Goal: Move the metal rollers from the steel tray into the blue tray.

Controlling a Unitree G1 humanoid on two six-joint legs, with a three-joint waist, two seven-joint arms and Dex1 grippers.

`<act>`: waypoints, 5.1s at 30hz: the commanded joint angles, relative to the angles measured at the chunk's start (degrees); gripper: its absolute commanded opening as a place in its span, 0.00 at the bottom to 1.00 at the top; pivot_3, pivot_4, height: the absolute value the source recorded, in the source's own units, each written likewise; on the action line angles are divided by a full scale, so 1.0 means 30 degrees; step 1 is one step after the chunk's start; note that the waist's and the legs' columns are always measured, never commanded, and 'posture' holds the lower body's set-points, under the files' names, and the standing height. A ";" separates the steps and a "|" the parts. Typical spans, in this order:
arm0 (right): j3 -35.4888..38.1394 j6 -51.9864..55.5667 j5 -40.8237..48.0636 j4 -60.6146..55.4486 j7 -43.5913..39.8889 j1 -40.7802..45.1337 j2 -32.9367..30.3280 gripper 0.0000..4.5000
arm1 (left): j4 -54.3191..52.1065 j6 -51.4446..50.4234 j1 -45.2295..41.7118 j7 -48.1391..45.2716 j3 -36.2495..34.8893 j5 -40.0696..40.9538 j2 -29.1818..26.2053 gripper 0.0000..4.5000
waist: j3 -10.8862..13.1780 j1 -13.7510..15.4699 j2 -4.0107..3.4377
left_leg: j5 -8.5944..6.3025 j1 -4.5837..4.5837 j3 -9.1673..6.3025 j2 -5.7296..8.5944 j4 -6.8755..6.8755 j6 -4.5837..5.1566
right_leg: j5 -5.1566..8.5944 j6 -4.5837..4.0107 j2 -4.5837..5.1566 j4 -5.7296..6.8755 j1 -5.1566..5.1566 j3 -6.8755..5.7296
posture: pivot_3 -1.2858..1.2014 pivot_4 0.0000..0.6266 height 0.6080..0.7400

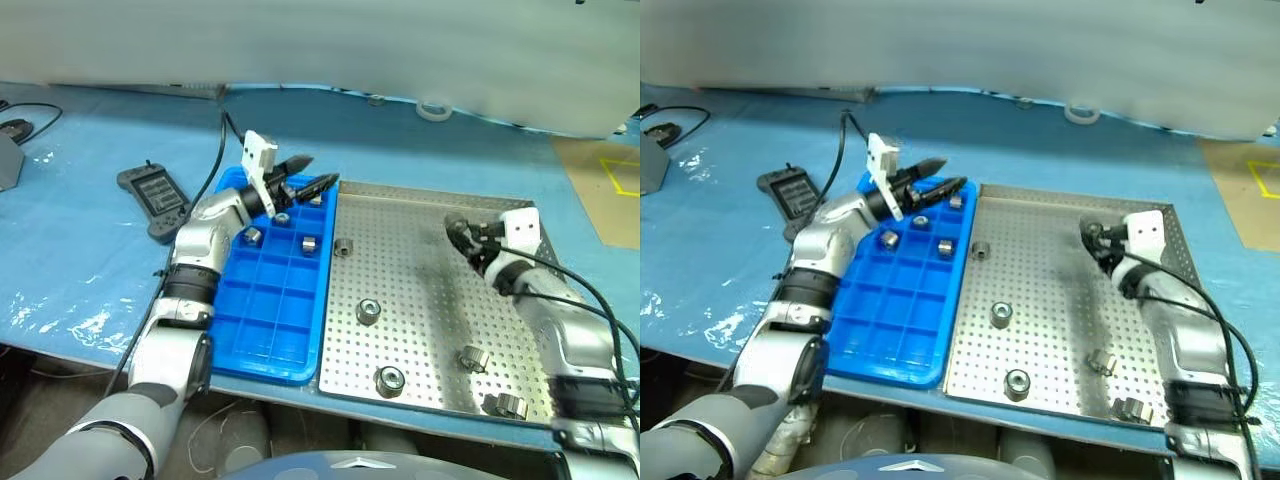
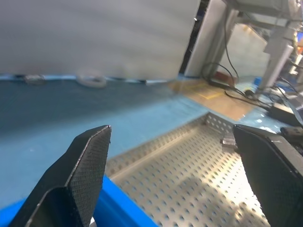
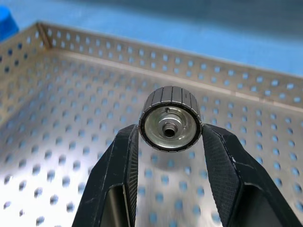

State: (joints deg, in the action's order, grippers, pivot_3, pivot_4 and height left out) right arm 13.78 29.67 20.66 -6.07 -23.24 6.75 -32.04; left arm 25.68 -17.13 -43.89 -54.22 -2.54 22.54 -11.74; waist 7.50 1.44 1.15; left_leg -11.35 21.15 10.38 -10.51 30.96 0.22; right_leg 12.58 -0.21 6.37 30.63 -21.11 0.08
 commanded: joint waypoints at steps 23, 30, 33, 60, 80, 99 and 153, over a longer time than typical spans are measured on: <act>0.0139 -0.0715 0.0327 -0.3417 -0.4952 -0.6389 -0.1583 0.81 | -0.6094 -0.2806 0.2868 -0.3424 0.2191 0.1044 -0.2826 0.96 | 0.0002 -0.0179 -0.0002 | 0.0014 -0.0067 -0.0012 -0.0067 -0.0099 -0.0128 | 0.0063 -0.0076 -0.0030 0.0012 -0.0011 -0.0007 | 0.43 0.24 1.00; 0.1111 -0.0117 0.1661 -0.4341 -0.5851 -0.6707 -0.1871 0.81 | -0.6320 -0.2758 0.2805 -0.3999 0.2250 0.1188 -0.3253 0.96 | 0.0002 -0.0182 -0.0003 | 0.0030 -0.0095 -0.0016 -0.0073 -0.0090 -0.0087 | 0.0064 -0.0080 -0.0028 0.0016 0.0013 -0.0008 | 0.44 0.24 1.00; 0.2606 0.0850 0.3467 -0.4903 -0.5933 -0.5714 -0.2110 0.81 | -0.5657 -0.1918 0.2194 -0.4852 0.2488 0.0903 -0.3454 0.96 | 0.0003 -0.0197 -0.0004 | 0.0008 -0.0110 -0.0015 -0.0065 -0.0081 -0.0131 | 0.0064 -0.0080 -0.0027 0.0023 0.0014 0.0006 | 0.44 0.24 1.00; 0.3330 0.3248 0.5128 -1.2087 -0.2800 -0.7725 -0.1561 0.81 | 0.6698 0.6407 -0.6681 -1.2761 1.3420 -0.3272 -0.0725 0.96 | -0.0029 -0.0332 -0.0016 | 0.0045 -0.0092 0.0001 -0.0040 0.0011 0.0049 | 0.0062 -0.0093 0.0018 0.0064 0.0037 0.0013 | 0.35 0.24 1.00; 0.2328 0.2373 0.3304 -1.3586 -0.1066 -1.1046 -0.0209 0.81 | 1.2269 0.8691 -0.6046 -1.1866 1.2100 -0.7478 0.2651 0.96 | -0.0064 -0.1207 0.0010 | 0.0013 -0.0092 -0.0006 -0.0041 0.0017 -0.0021 | 0.0063 -0.0087 0.0014 0.0041 0.0049 0.0019 | 0.31 0.24 1.00; 0.0868 0.1808 0.1683 -1.2679 -0.0777 -1.0085 0.0122 0.82 | 1.3780 0.9888 -0.5393 -1.0953 1.0694 -1.0525 0.2525 0.40 | -0.0274 -0.2364 0.0015 | 0.0007 -0.0114 -0.0021 -0.0058 0.0004 -0.0026 | 0.0071 -0.0075 0.0011 0.0019 0.0050 0.0001 | 0.32 0.24 1.00; -0.7969 -0.1805 -0.0554 -0.1180 -0.9809 0.5347 0.0014 0.82 | -0.7909 -0.2745 0.8101 0.1110 -0.0469 -0.3335 -0.7933 0.39 | -0.0110 0.1637 0.0051 | 0.0227 -0.0055 -0.0140 -0.0146 -0.0115 -0.0407 | 0.0090 -0.0152 -0.0056 0.0285 -0.0019 -0.0297 | 0.57 0.24 1.00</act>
State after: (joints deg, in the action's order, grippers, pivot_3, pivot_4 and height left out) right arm -11.70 24.87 19.09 -7.06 -53.21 23.09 -31.74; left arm 2.97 -26.33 -19.31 -51.47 -3.30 12.62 -34.44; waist 7.17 6.35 1.31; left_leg -10.67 20.99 9.96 -10.94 30.61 -1.00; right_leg 12.85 -0.67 6.21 31.49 -21.16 -0.81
